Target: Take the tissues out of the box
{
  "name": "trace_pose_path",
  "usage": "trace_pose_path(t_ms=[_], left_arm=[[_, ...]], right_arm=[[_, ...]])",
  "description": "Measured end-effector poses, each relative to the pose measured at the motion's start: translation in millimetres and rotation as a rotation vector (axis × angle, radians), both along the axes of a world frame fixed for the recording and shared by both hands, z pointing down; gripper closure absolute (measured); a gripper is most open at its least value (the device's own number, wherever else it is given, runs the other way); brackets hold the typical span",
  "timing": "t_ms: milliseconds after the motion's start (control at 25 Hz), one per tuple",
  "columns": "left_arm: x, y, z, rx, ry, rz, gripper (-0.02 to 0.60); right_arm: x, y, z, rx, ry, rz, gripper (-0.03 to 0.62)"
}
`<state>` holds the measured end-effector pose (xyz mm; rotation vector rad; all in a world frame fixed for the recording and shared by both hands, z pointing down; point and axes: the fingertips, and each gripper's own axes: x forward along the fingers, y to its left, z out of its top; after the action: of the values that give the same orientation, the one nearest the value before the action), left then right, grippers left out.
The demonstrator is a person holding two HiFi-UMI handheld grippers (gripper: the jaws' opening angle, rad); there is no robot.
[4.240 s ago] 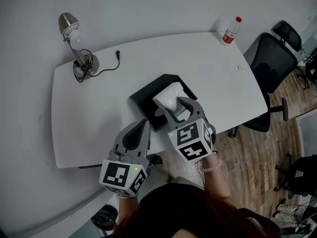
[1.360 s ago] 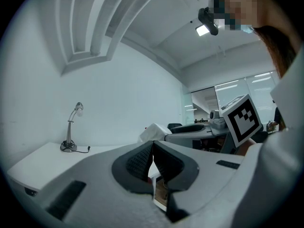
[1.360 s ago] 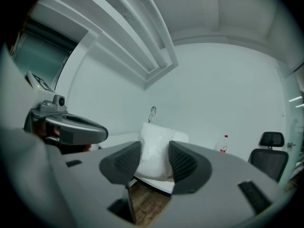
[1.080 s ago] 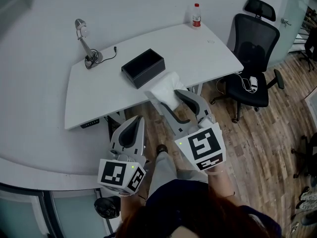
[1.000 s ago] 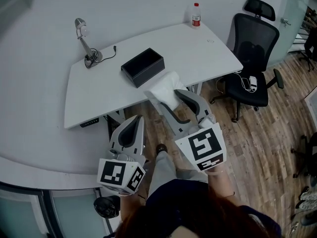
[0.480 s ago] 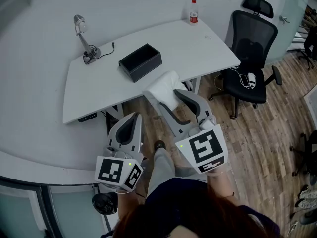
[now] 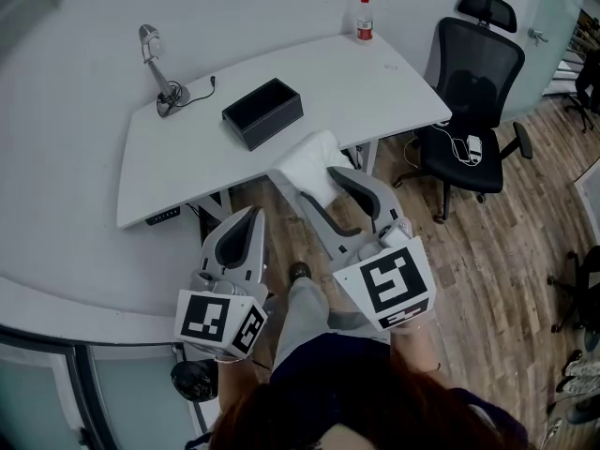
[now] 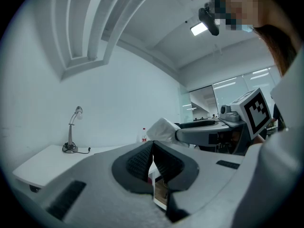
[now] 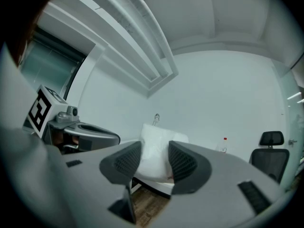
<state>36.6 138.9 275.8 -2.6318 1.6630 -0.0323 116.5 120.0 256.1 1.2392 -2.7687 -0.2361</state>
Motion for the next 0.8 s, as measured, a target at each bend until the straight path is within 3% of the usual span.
trace_pose_path(t_ms=[800], left_arm=[[3.6, -0.8, -0.9, -0.007, -0.011, -0.011, 0.56]], right_arm=[[8.3, 3.3, -1.1, -0.005, -0.01, -0.001, 0.402]])
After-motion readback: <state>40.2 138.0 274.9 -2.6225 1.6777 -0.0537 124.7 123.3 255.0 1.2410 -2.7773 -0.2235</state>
